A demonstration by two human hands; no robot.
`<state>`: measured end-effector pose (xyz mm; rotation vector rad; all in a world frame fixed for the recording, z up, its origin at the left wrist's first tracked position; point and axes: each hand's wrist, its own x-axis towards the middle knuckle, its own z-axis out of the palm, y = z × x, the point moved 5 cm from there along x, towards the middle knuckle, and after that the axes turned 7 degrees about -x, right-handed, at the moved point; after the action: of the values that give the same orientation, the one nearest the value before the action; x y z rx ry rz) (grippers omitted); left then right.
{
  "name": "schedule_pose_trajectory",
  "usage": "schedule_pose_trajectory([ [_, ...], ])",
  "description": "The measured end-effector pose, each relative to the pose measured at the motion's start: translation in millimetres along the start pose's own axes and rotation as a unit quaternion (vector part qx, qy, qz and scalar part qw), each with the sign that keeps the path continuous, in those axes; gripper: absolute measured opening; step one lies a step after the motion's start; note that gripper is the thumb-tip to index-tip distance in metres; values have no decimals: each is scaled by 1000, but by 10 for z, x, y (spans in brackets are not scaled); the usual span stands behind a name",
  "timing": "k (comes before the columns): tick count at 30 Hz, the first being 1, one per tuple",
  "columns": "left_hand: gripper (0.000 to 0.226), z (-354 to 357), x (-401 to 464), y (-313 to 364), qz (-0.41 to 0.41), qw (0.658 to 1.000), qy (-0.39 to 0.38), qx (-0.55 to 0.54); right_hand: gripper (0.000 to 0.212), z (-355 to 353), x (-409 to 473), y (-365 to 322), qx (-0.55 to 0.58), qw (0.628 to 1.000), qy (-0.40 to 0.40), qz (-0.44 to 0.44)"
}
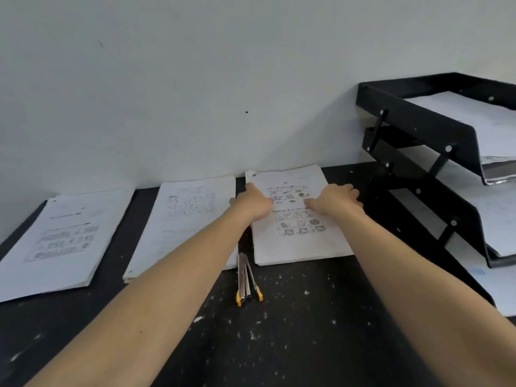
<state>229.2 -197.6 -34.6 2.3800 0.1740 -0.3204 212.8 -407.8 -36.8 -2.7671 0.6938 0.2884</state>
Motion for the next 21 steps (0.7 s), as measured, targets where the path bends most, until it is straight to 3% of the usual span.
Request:
schedule_pose_trajectory([
  [3,90,63,174,100,-28,994,28,-104,93,8,150,1,17,1000,-7,-7],
  [6,86,10,314,72,-54,973,61,-215,93,11,238,16,30,999,-8,-11],
  [10,29,45,370,19,-43,953,38,-297,93,51,286,58,34,999,-21,-25],
  [11,23,70,352,24,-42,952,32,-301,92,58,291,72,40,999,-24,-28],
  [15,27,135,259,82,-31,947,27,-317,107,78,266,97,78,996,-26,-26],
  [19,32,83,92,254,69,952,48,-295,112,69,184,192,149,988,-27,-17],
  [21,34,-28,-51,362,117,940,49,-316,107,-2,153,267,246,968,-31,-31],
])
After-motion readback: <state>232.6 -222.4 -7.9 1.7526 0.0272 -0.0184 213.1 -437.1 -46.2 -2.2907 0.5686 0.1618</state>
